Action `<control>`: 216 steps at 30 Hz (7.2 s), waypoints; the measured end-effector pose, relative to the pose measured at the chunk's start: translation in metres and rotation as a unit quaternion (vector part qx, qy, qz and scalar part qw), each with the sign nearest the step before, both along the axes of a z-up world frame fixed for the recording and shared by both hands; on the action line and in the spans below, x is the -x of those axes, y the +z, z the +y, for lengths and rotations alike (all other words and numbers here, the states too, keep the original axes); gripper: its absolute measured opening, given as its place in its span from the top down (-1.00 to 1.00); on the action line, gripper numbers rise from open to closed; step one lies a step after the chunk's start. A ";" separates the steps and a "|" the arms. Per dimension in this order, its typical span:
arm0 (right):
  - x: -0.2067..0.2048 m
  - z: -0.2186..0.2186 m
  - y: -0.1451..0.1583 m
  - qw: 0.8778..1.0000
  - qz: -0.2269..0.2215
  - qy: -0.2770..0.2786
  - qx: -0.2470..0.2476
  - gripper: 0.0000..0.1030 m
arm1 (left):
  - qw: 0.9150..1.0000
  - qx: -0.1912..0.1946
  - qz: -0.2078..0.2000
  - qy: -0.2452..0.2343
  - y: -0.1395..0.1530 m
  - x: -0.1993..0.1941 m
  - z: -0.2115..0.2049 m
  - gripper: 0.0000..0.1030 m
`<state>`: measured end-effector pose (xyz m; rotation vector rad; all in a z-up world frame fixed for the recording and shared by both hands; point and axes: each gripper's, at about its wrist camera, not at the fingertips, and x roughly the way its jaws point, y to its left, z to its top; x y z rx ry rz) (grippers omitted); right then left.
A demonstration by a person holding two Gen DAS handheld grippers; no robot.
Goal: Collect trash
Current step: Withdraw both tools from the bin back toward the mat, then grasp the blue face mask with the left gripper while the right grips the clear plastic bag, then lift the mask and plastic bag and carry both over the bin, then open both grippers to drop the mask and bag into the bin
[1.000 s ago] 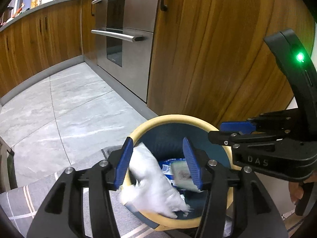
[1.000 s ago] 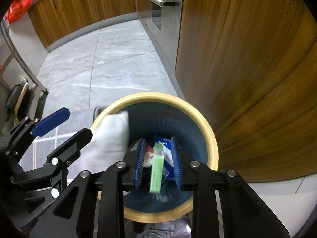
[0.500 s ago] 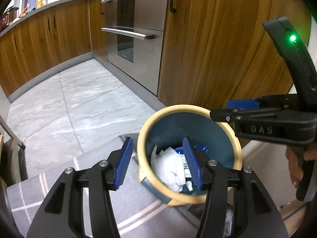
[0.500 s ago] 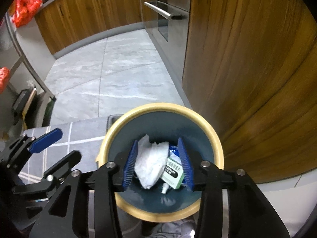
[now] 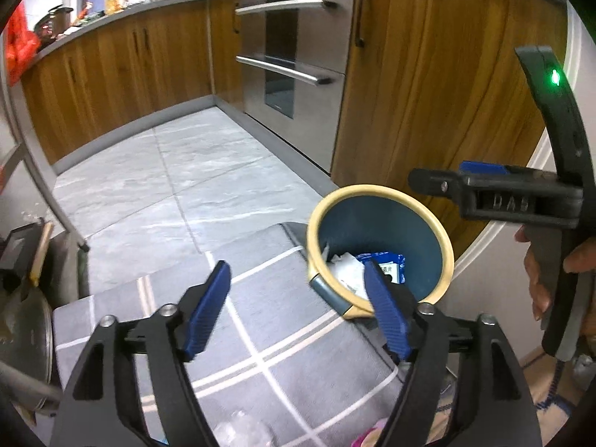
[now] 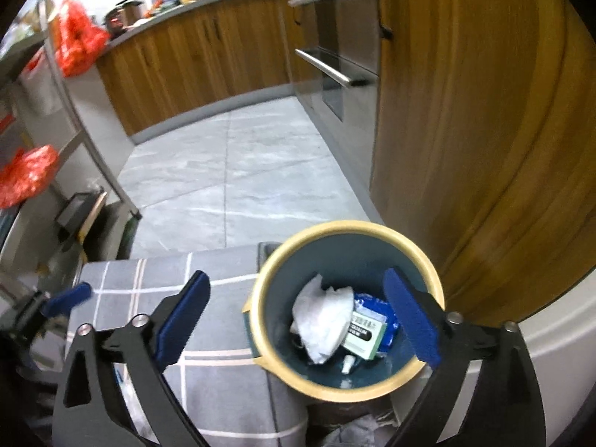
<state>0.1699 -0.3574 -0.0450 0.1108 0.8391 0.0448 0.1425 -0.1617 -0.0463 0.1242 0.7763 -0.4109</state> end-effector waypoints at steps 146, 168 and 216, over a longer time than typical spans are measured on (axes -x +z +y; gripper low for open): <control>0.006 0.056 -0.019 0.996 0.073 0.039 -0.017 0.81 | 0.999 0.006 0.023 0.032 -0.015 0.050 0.055 0.75; -0.058 -0.032 -0.022 0.997 0.078 0.019 0.009 0.81 | 0.998 0.009 0.018 -0.057 -0.024 -0.013 -0.048 0.75; -0.080 -0.067 -0.069 0.989 0.130 -0.065 -0.017 0.04 | 0.997 0.011 0.024 -0.069 -0.065 -0.066 -0.085 0.16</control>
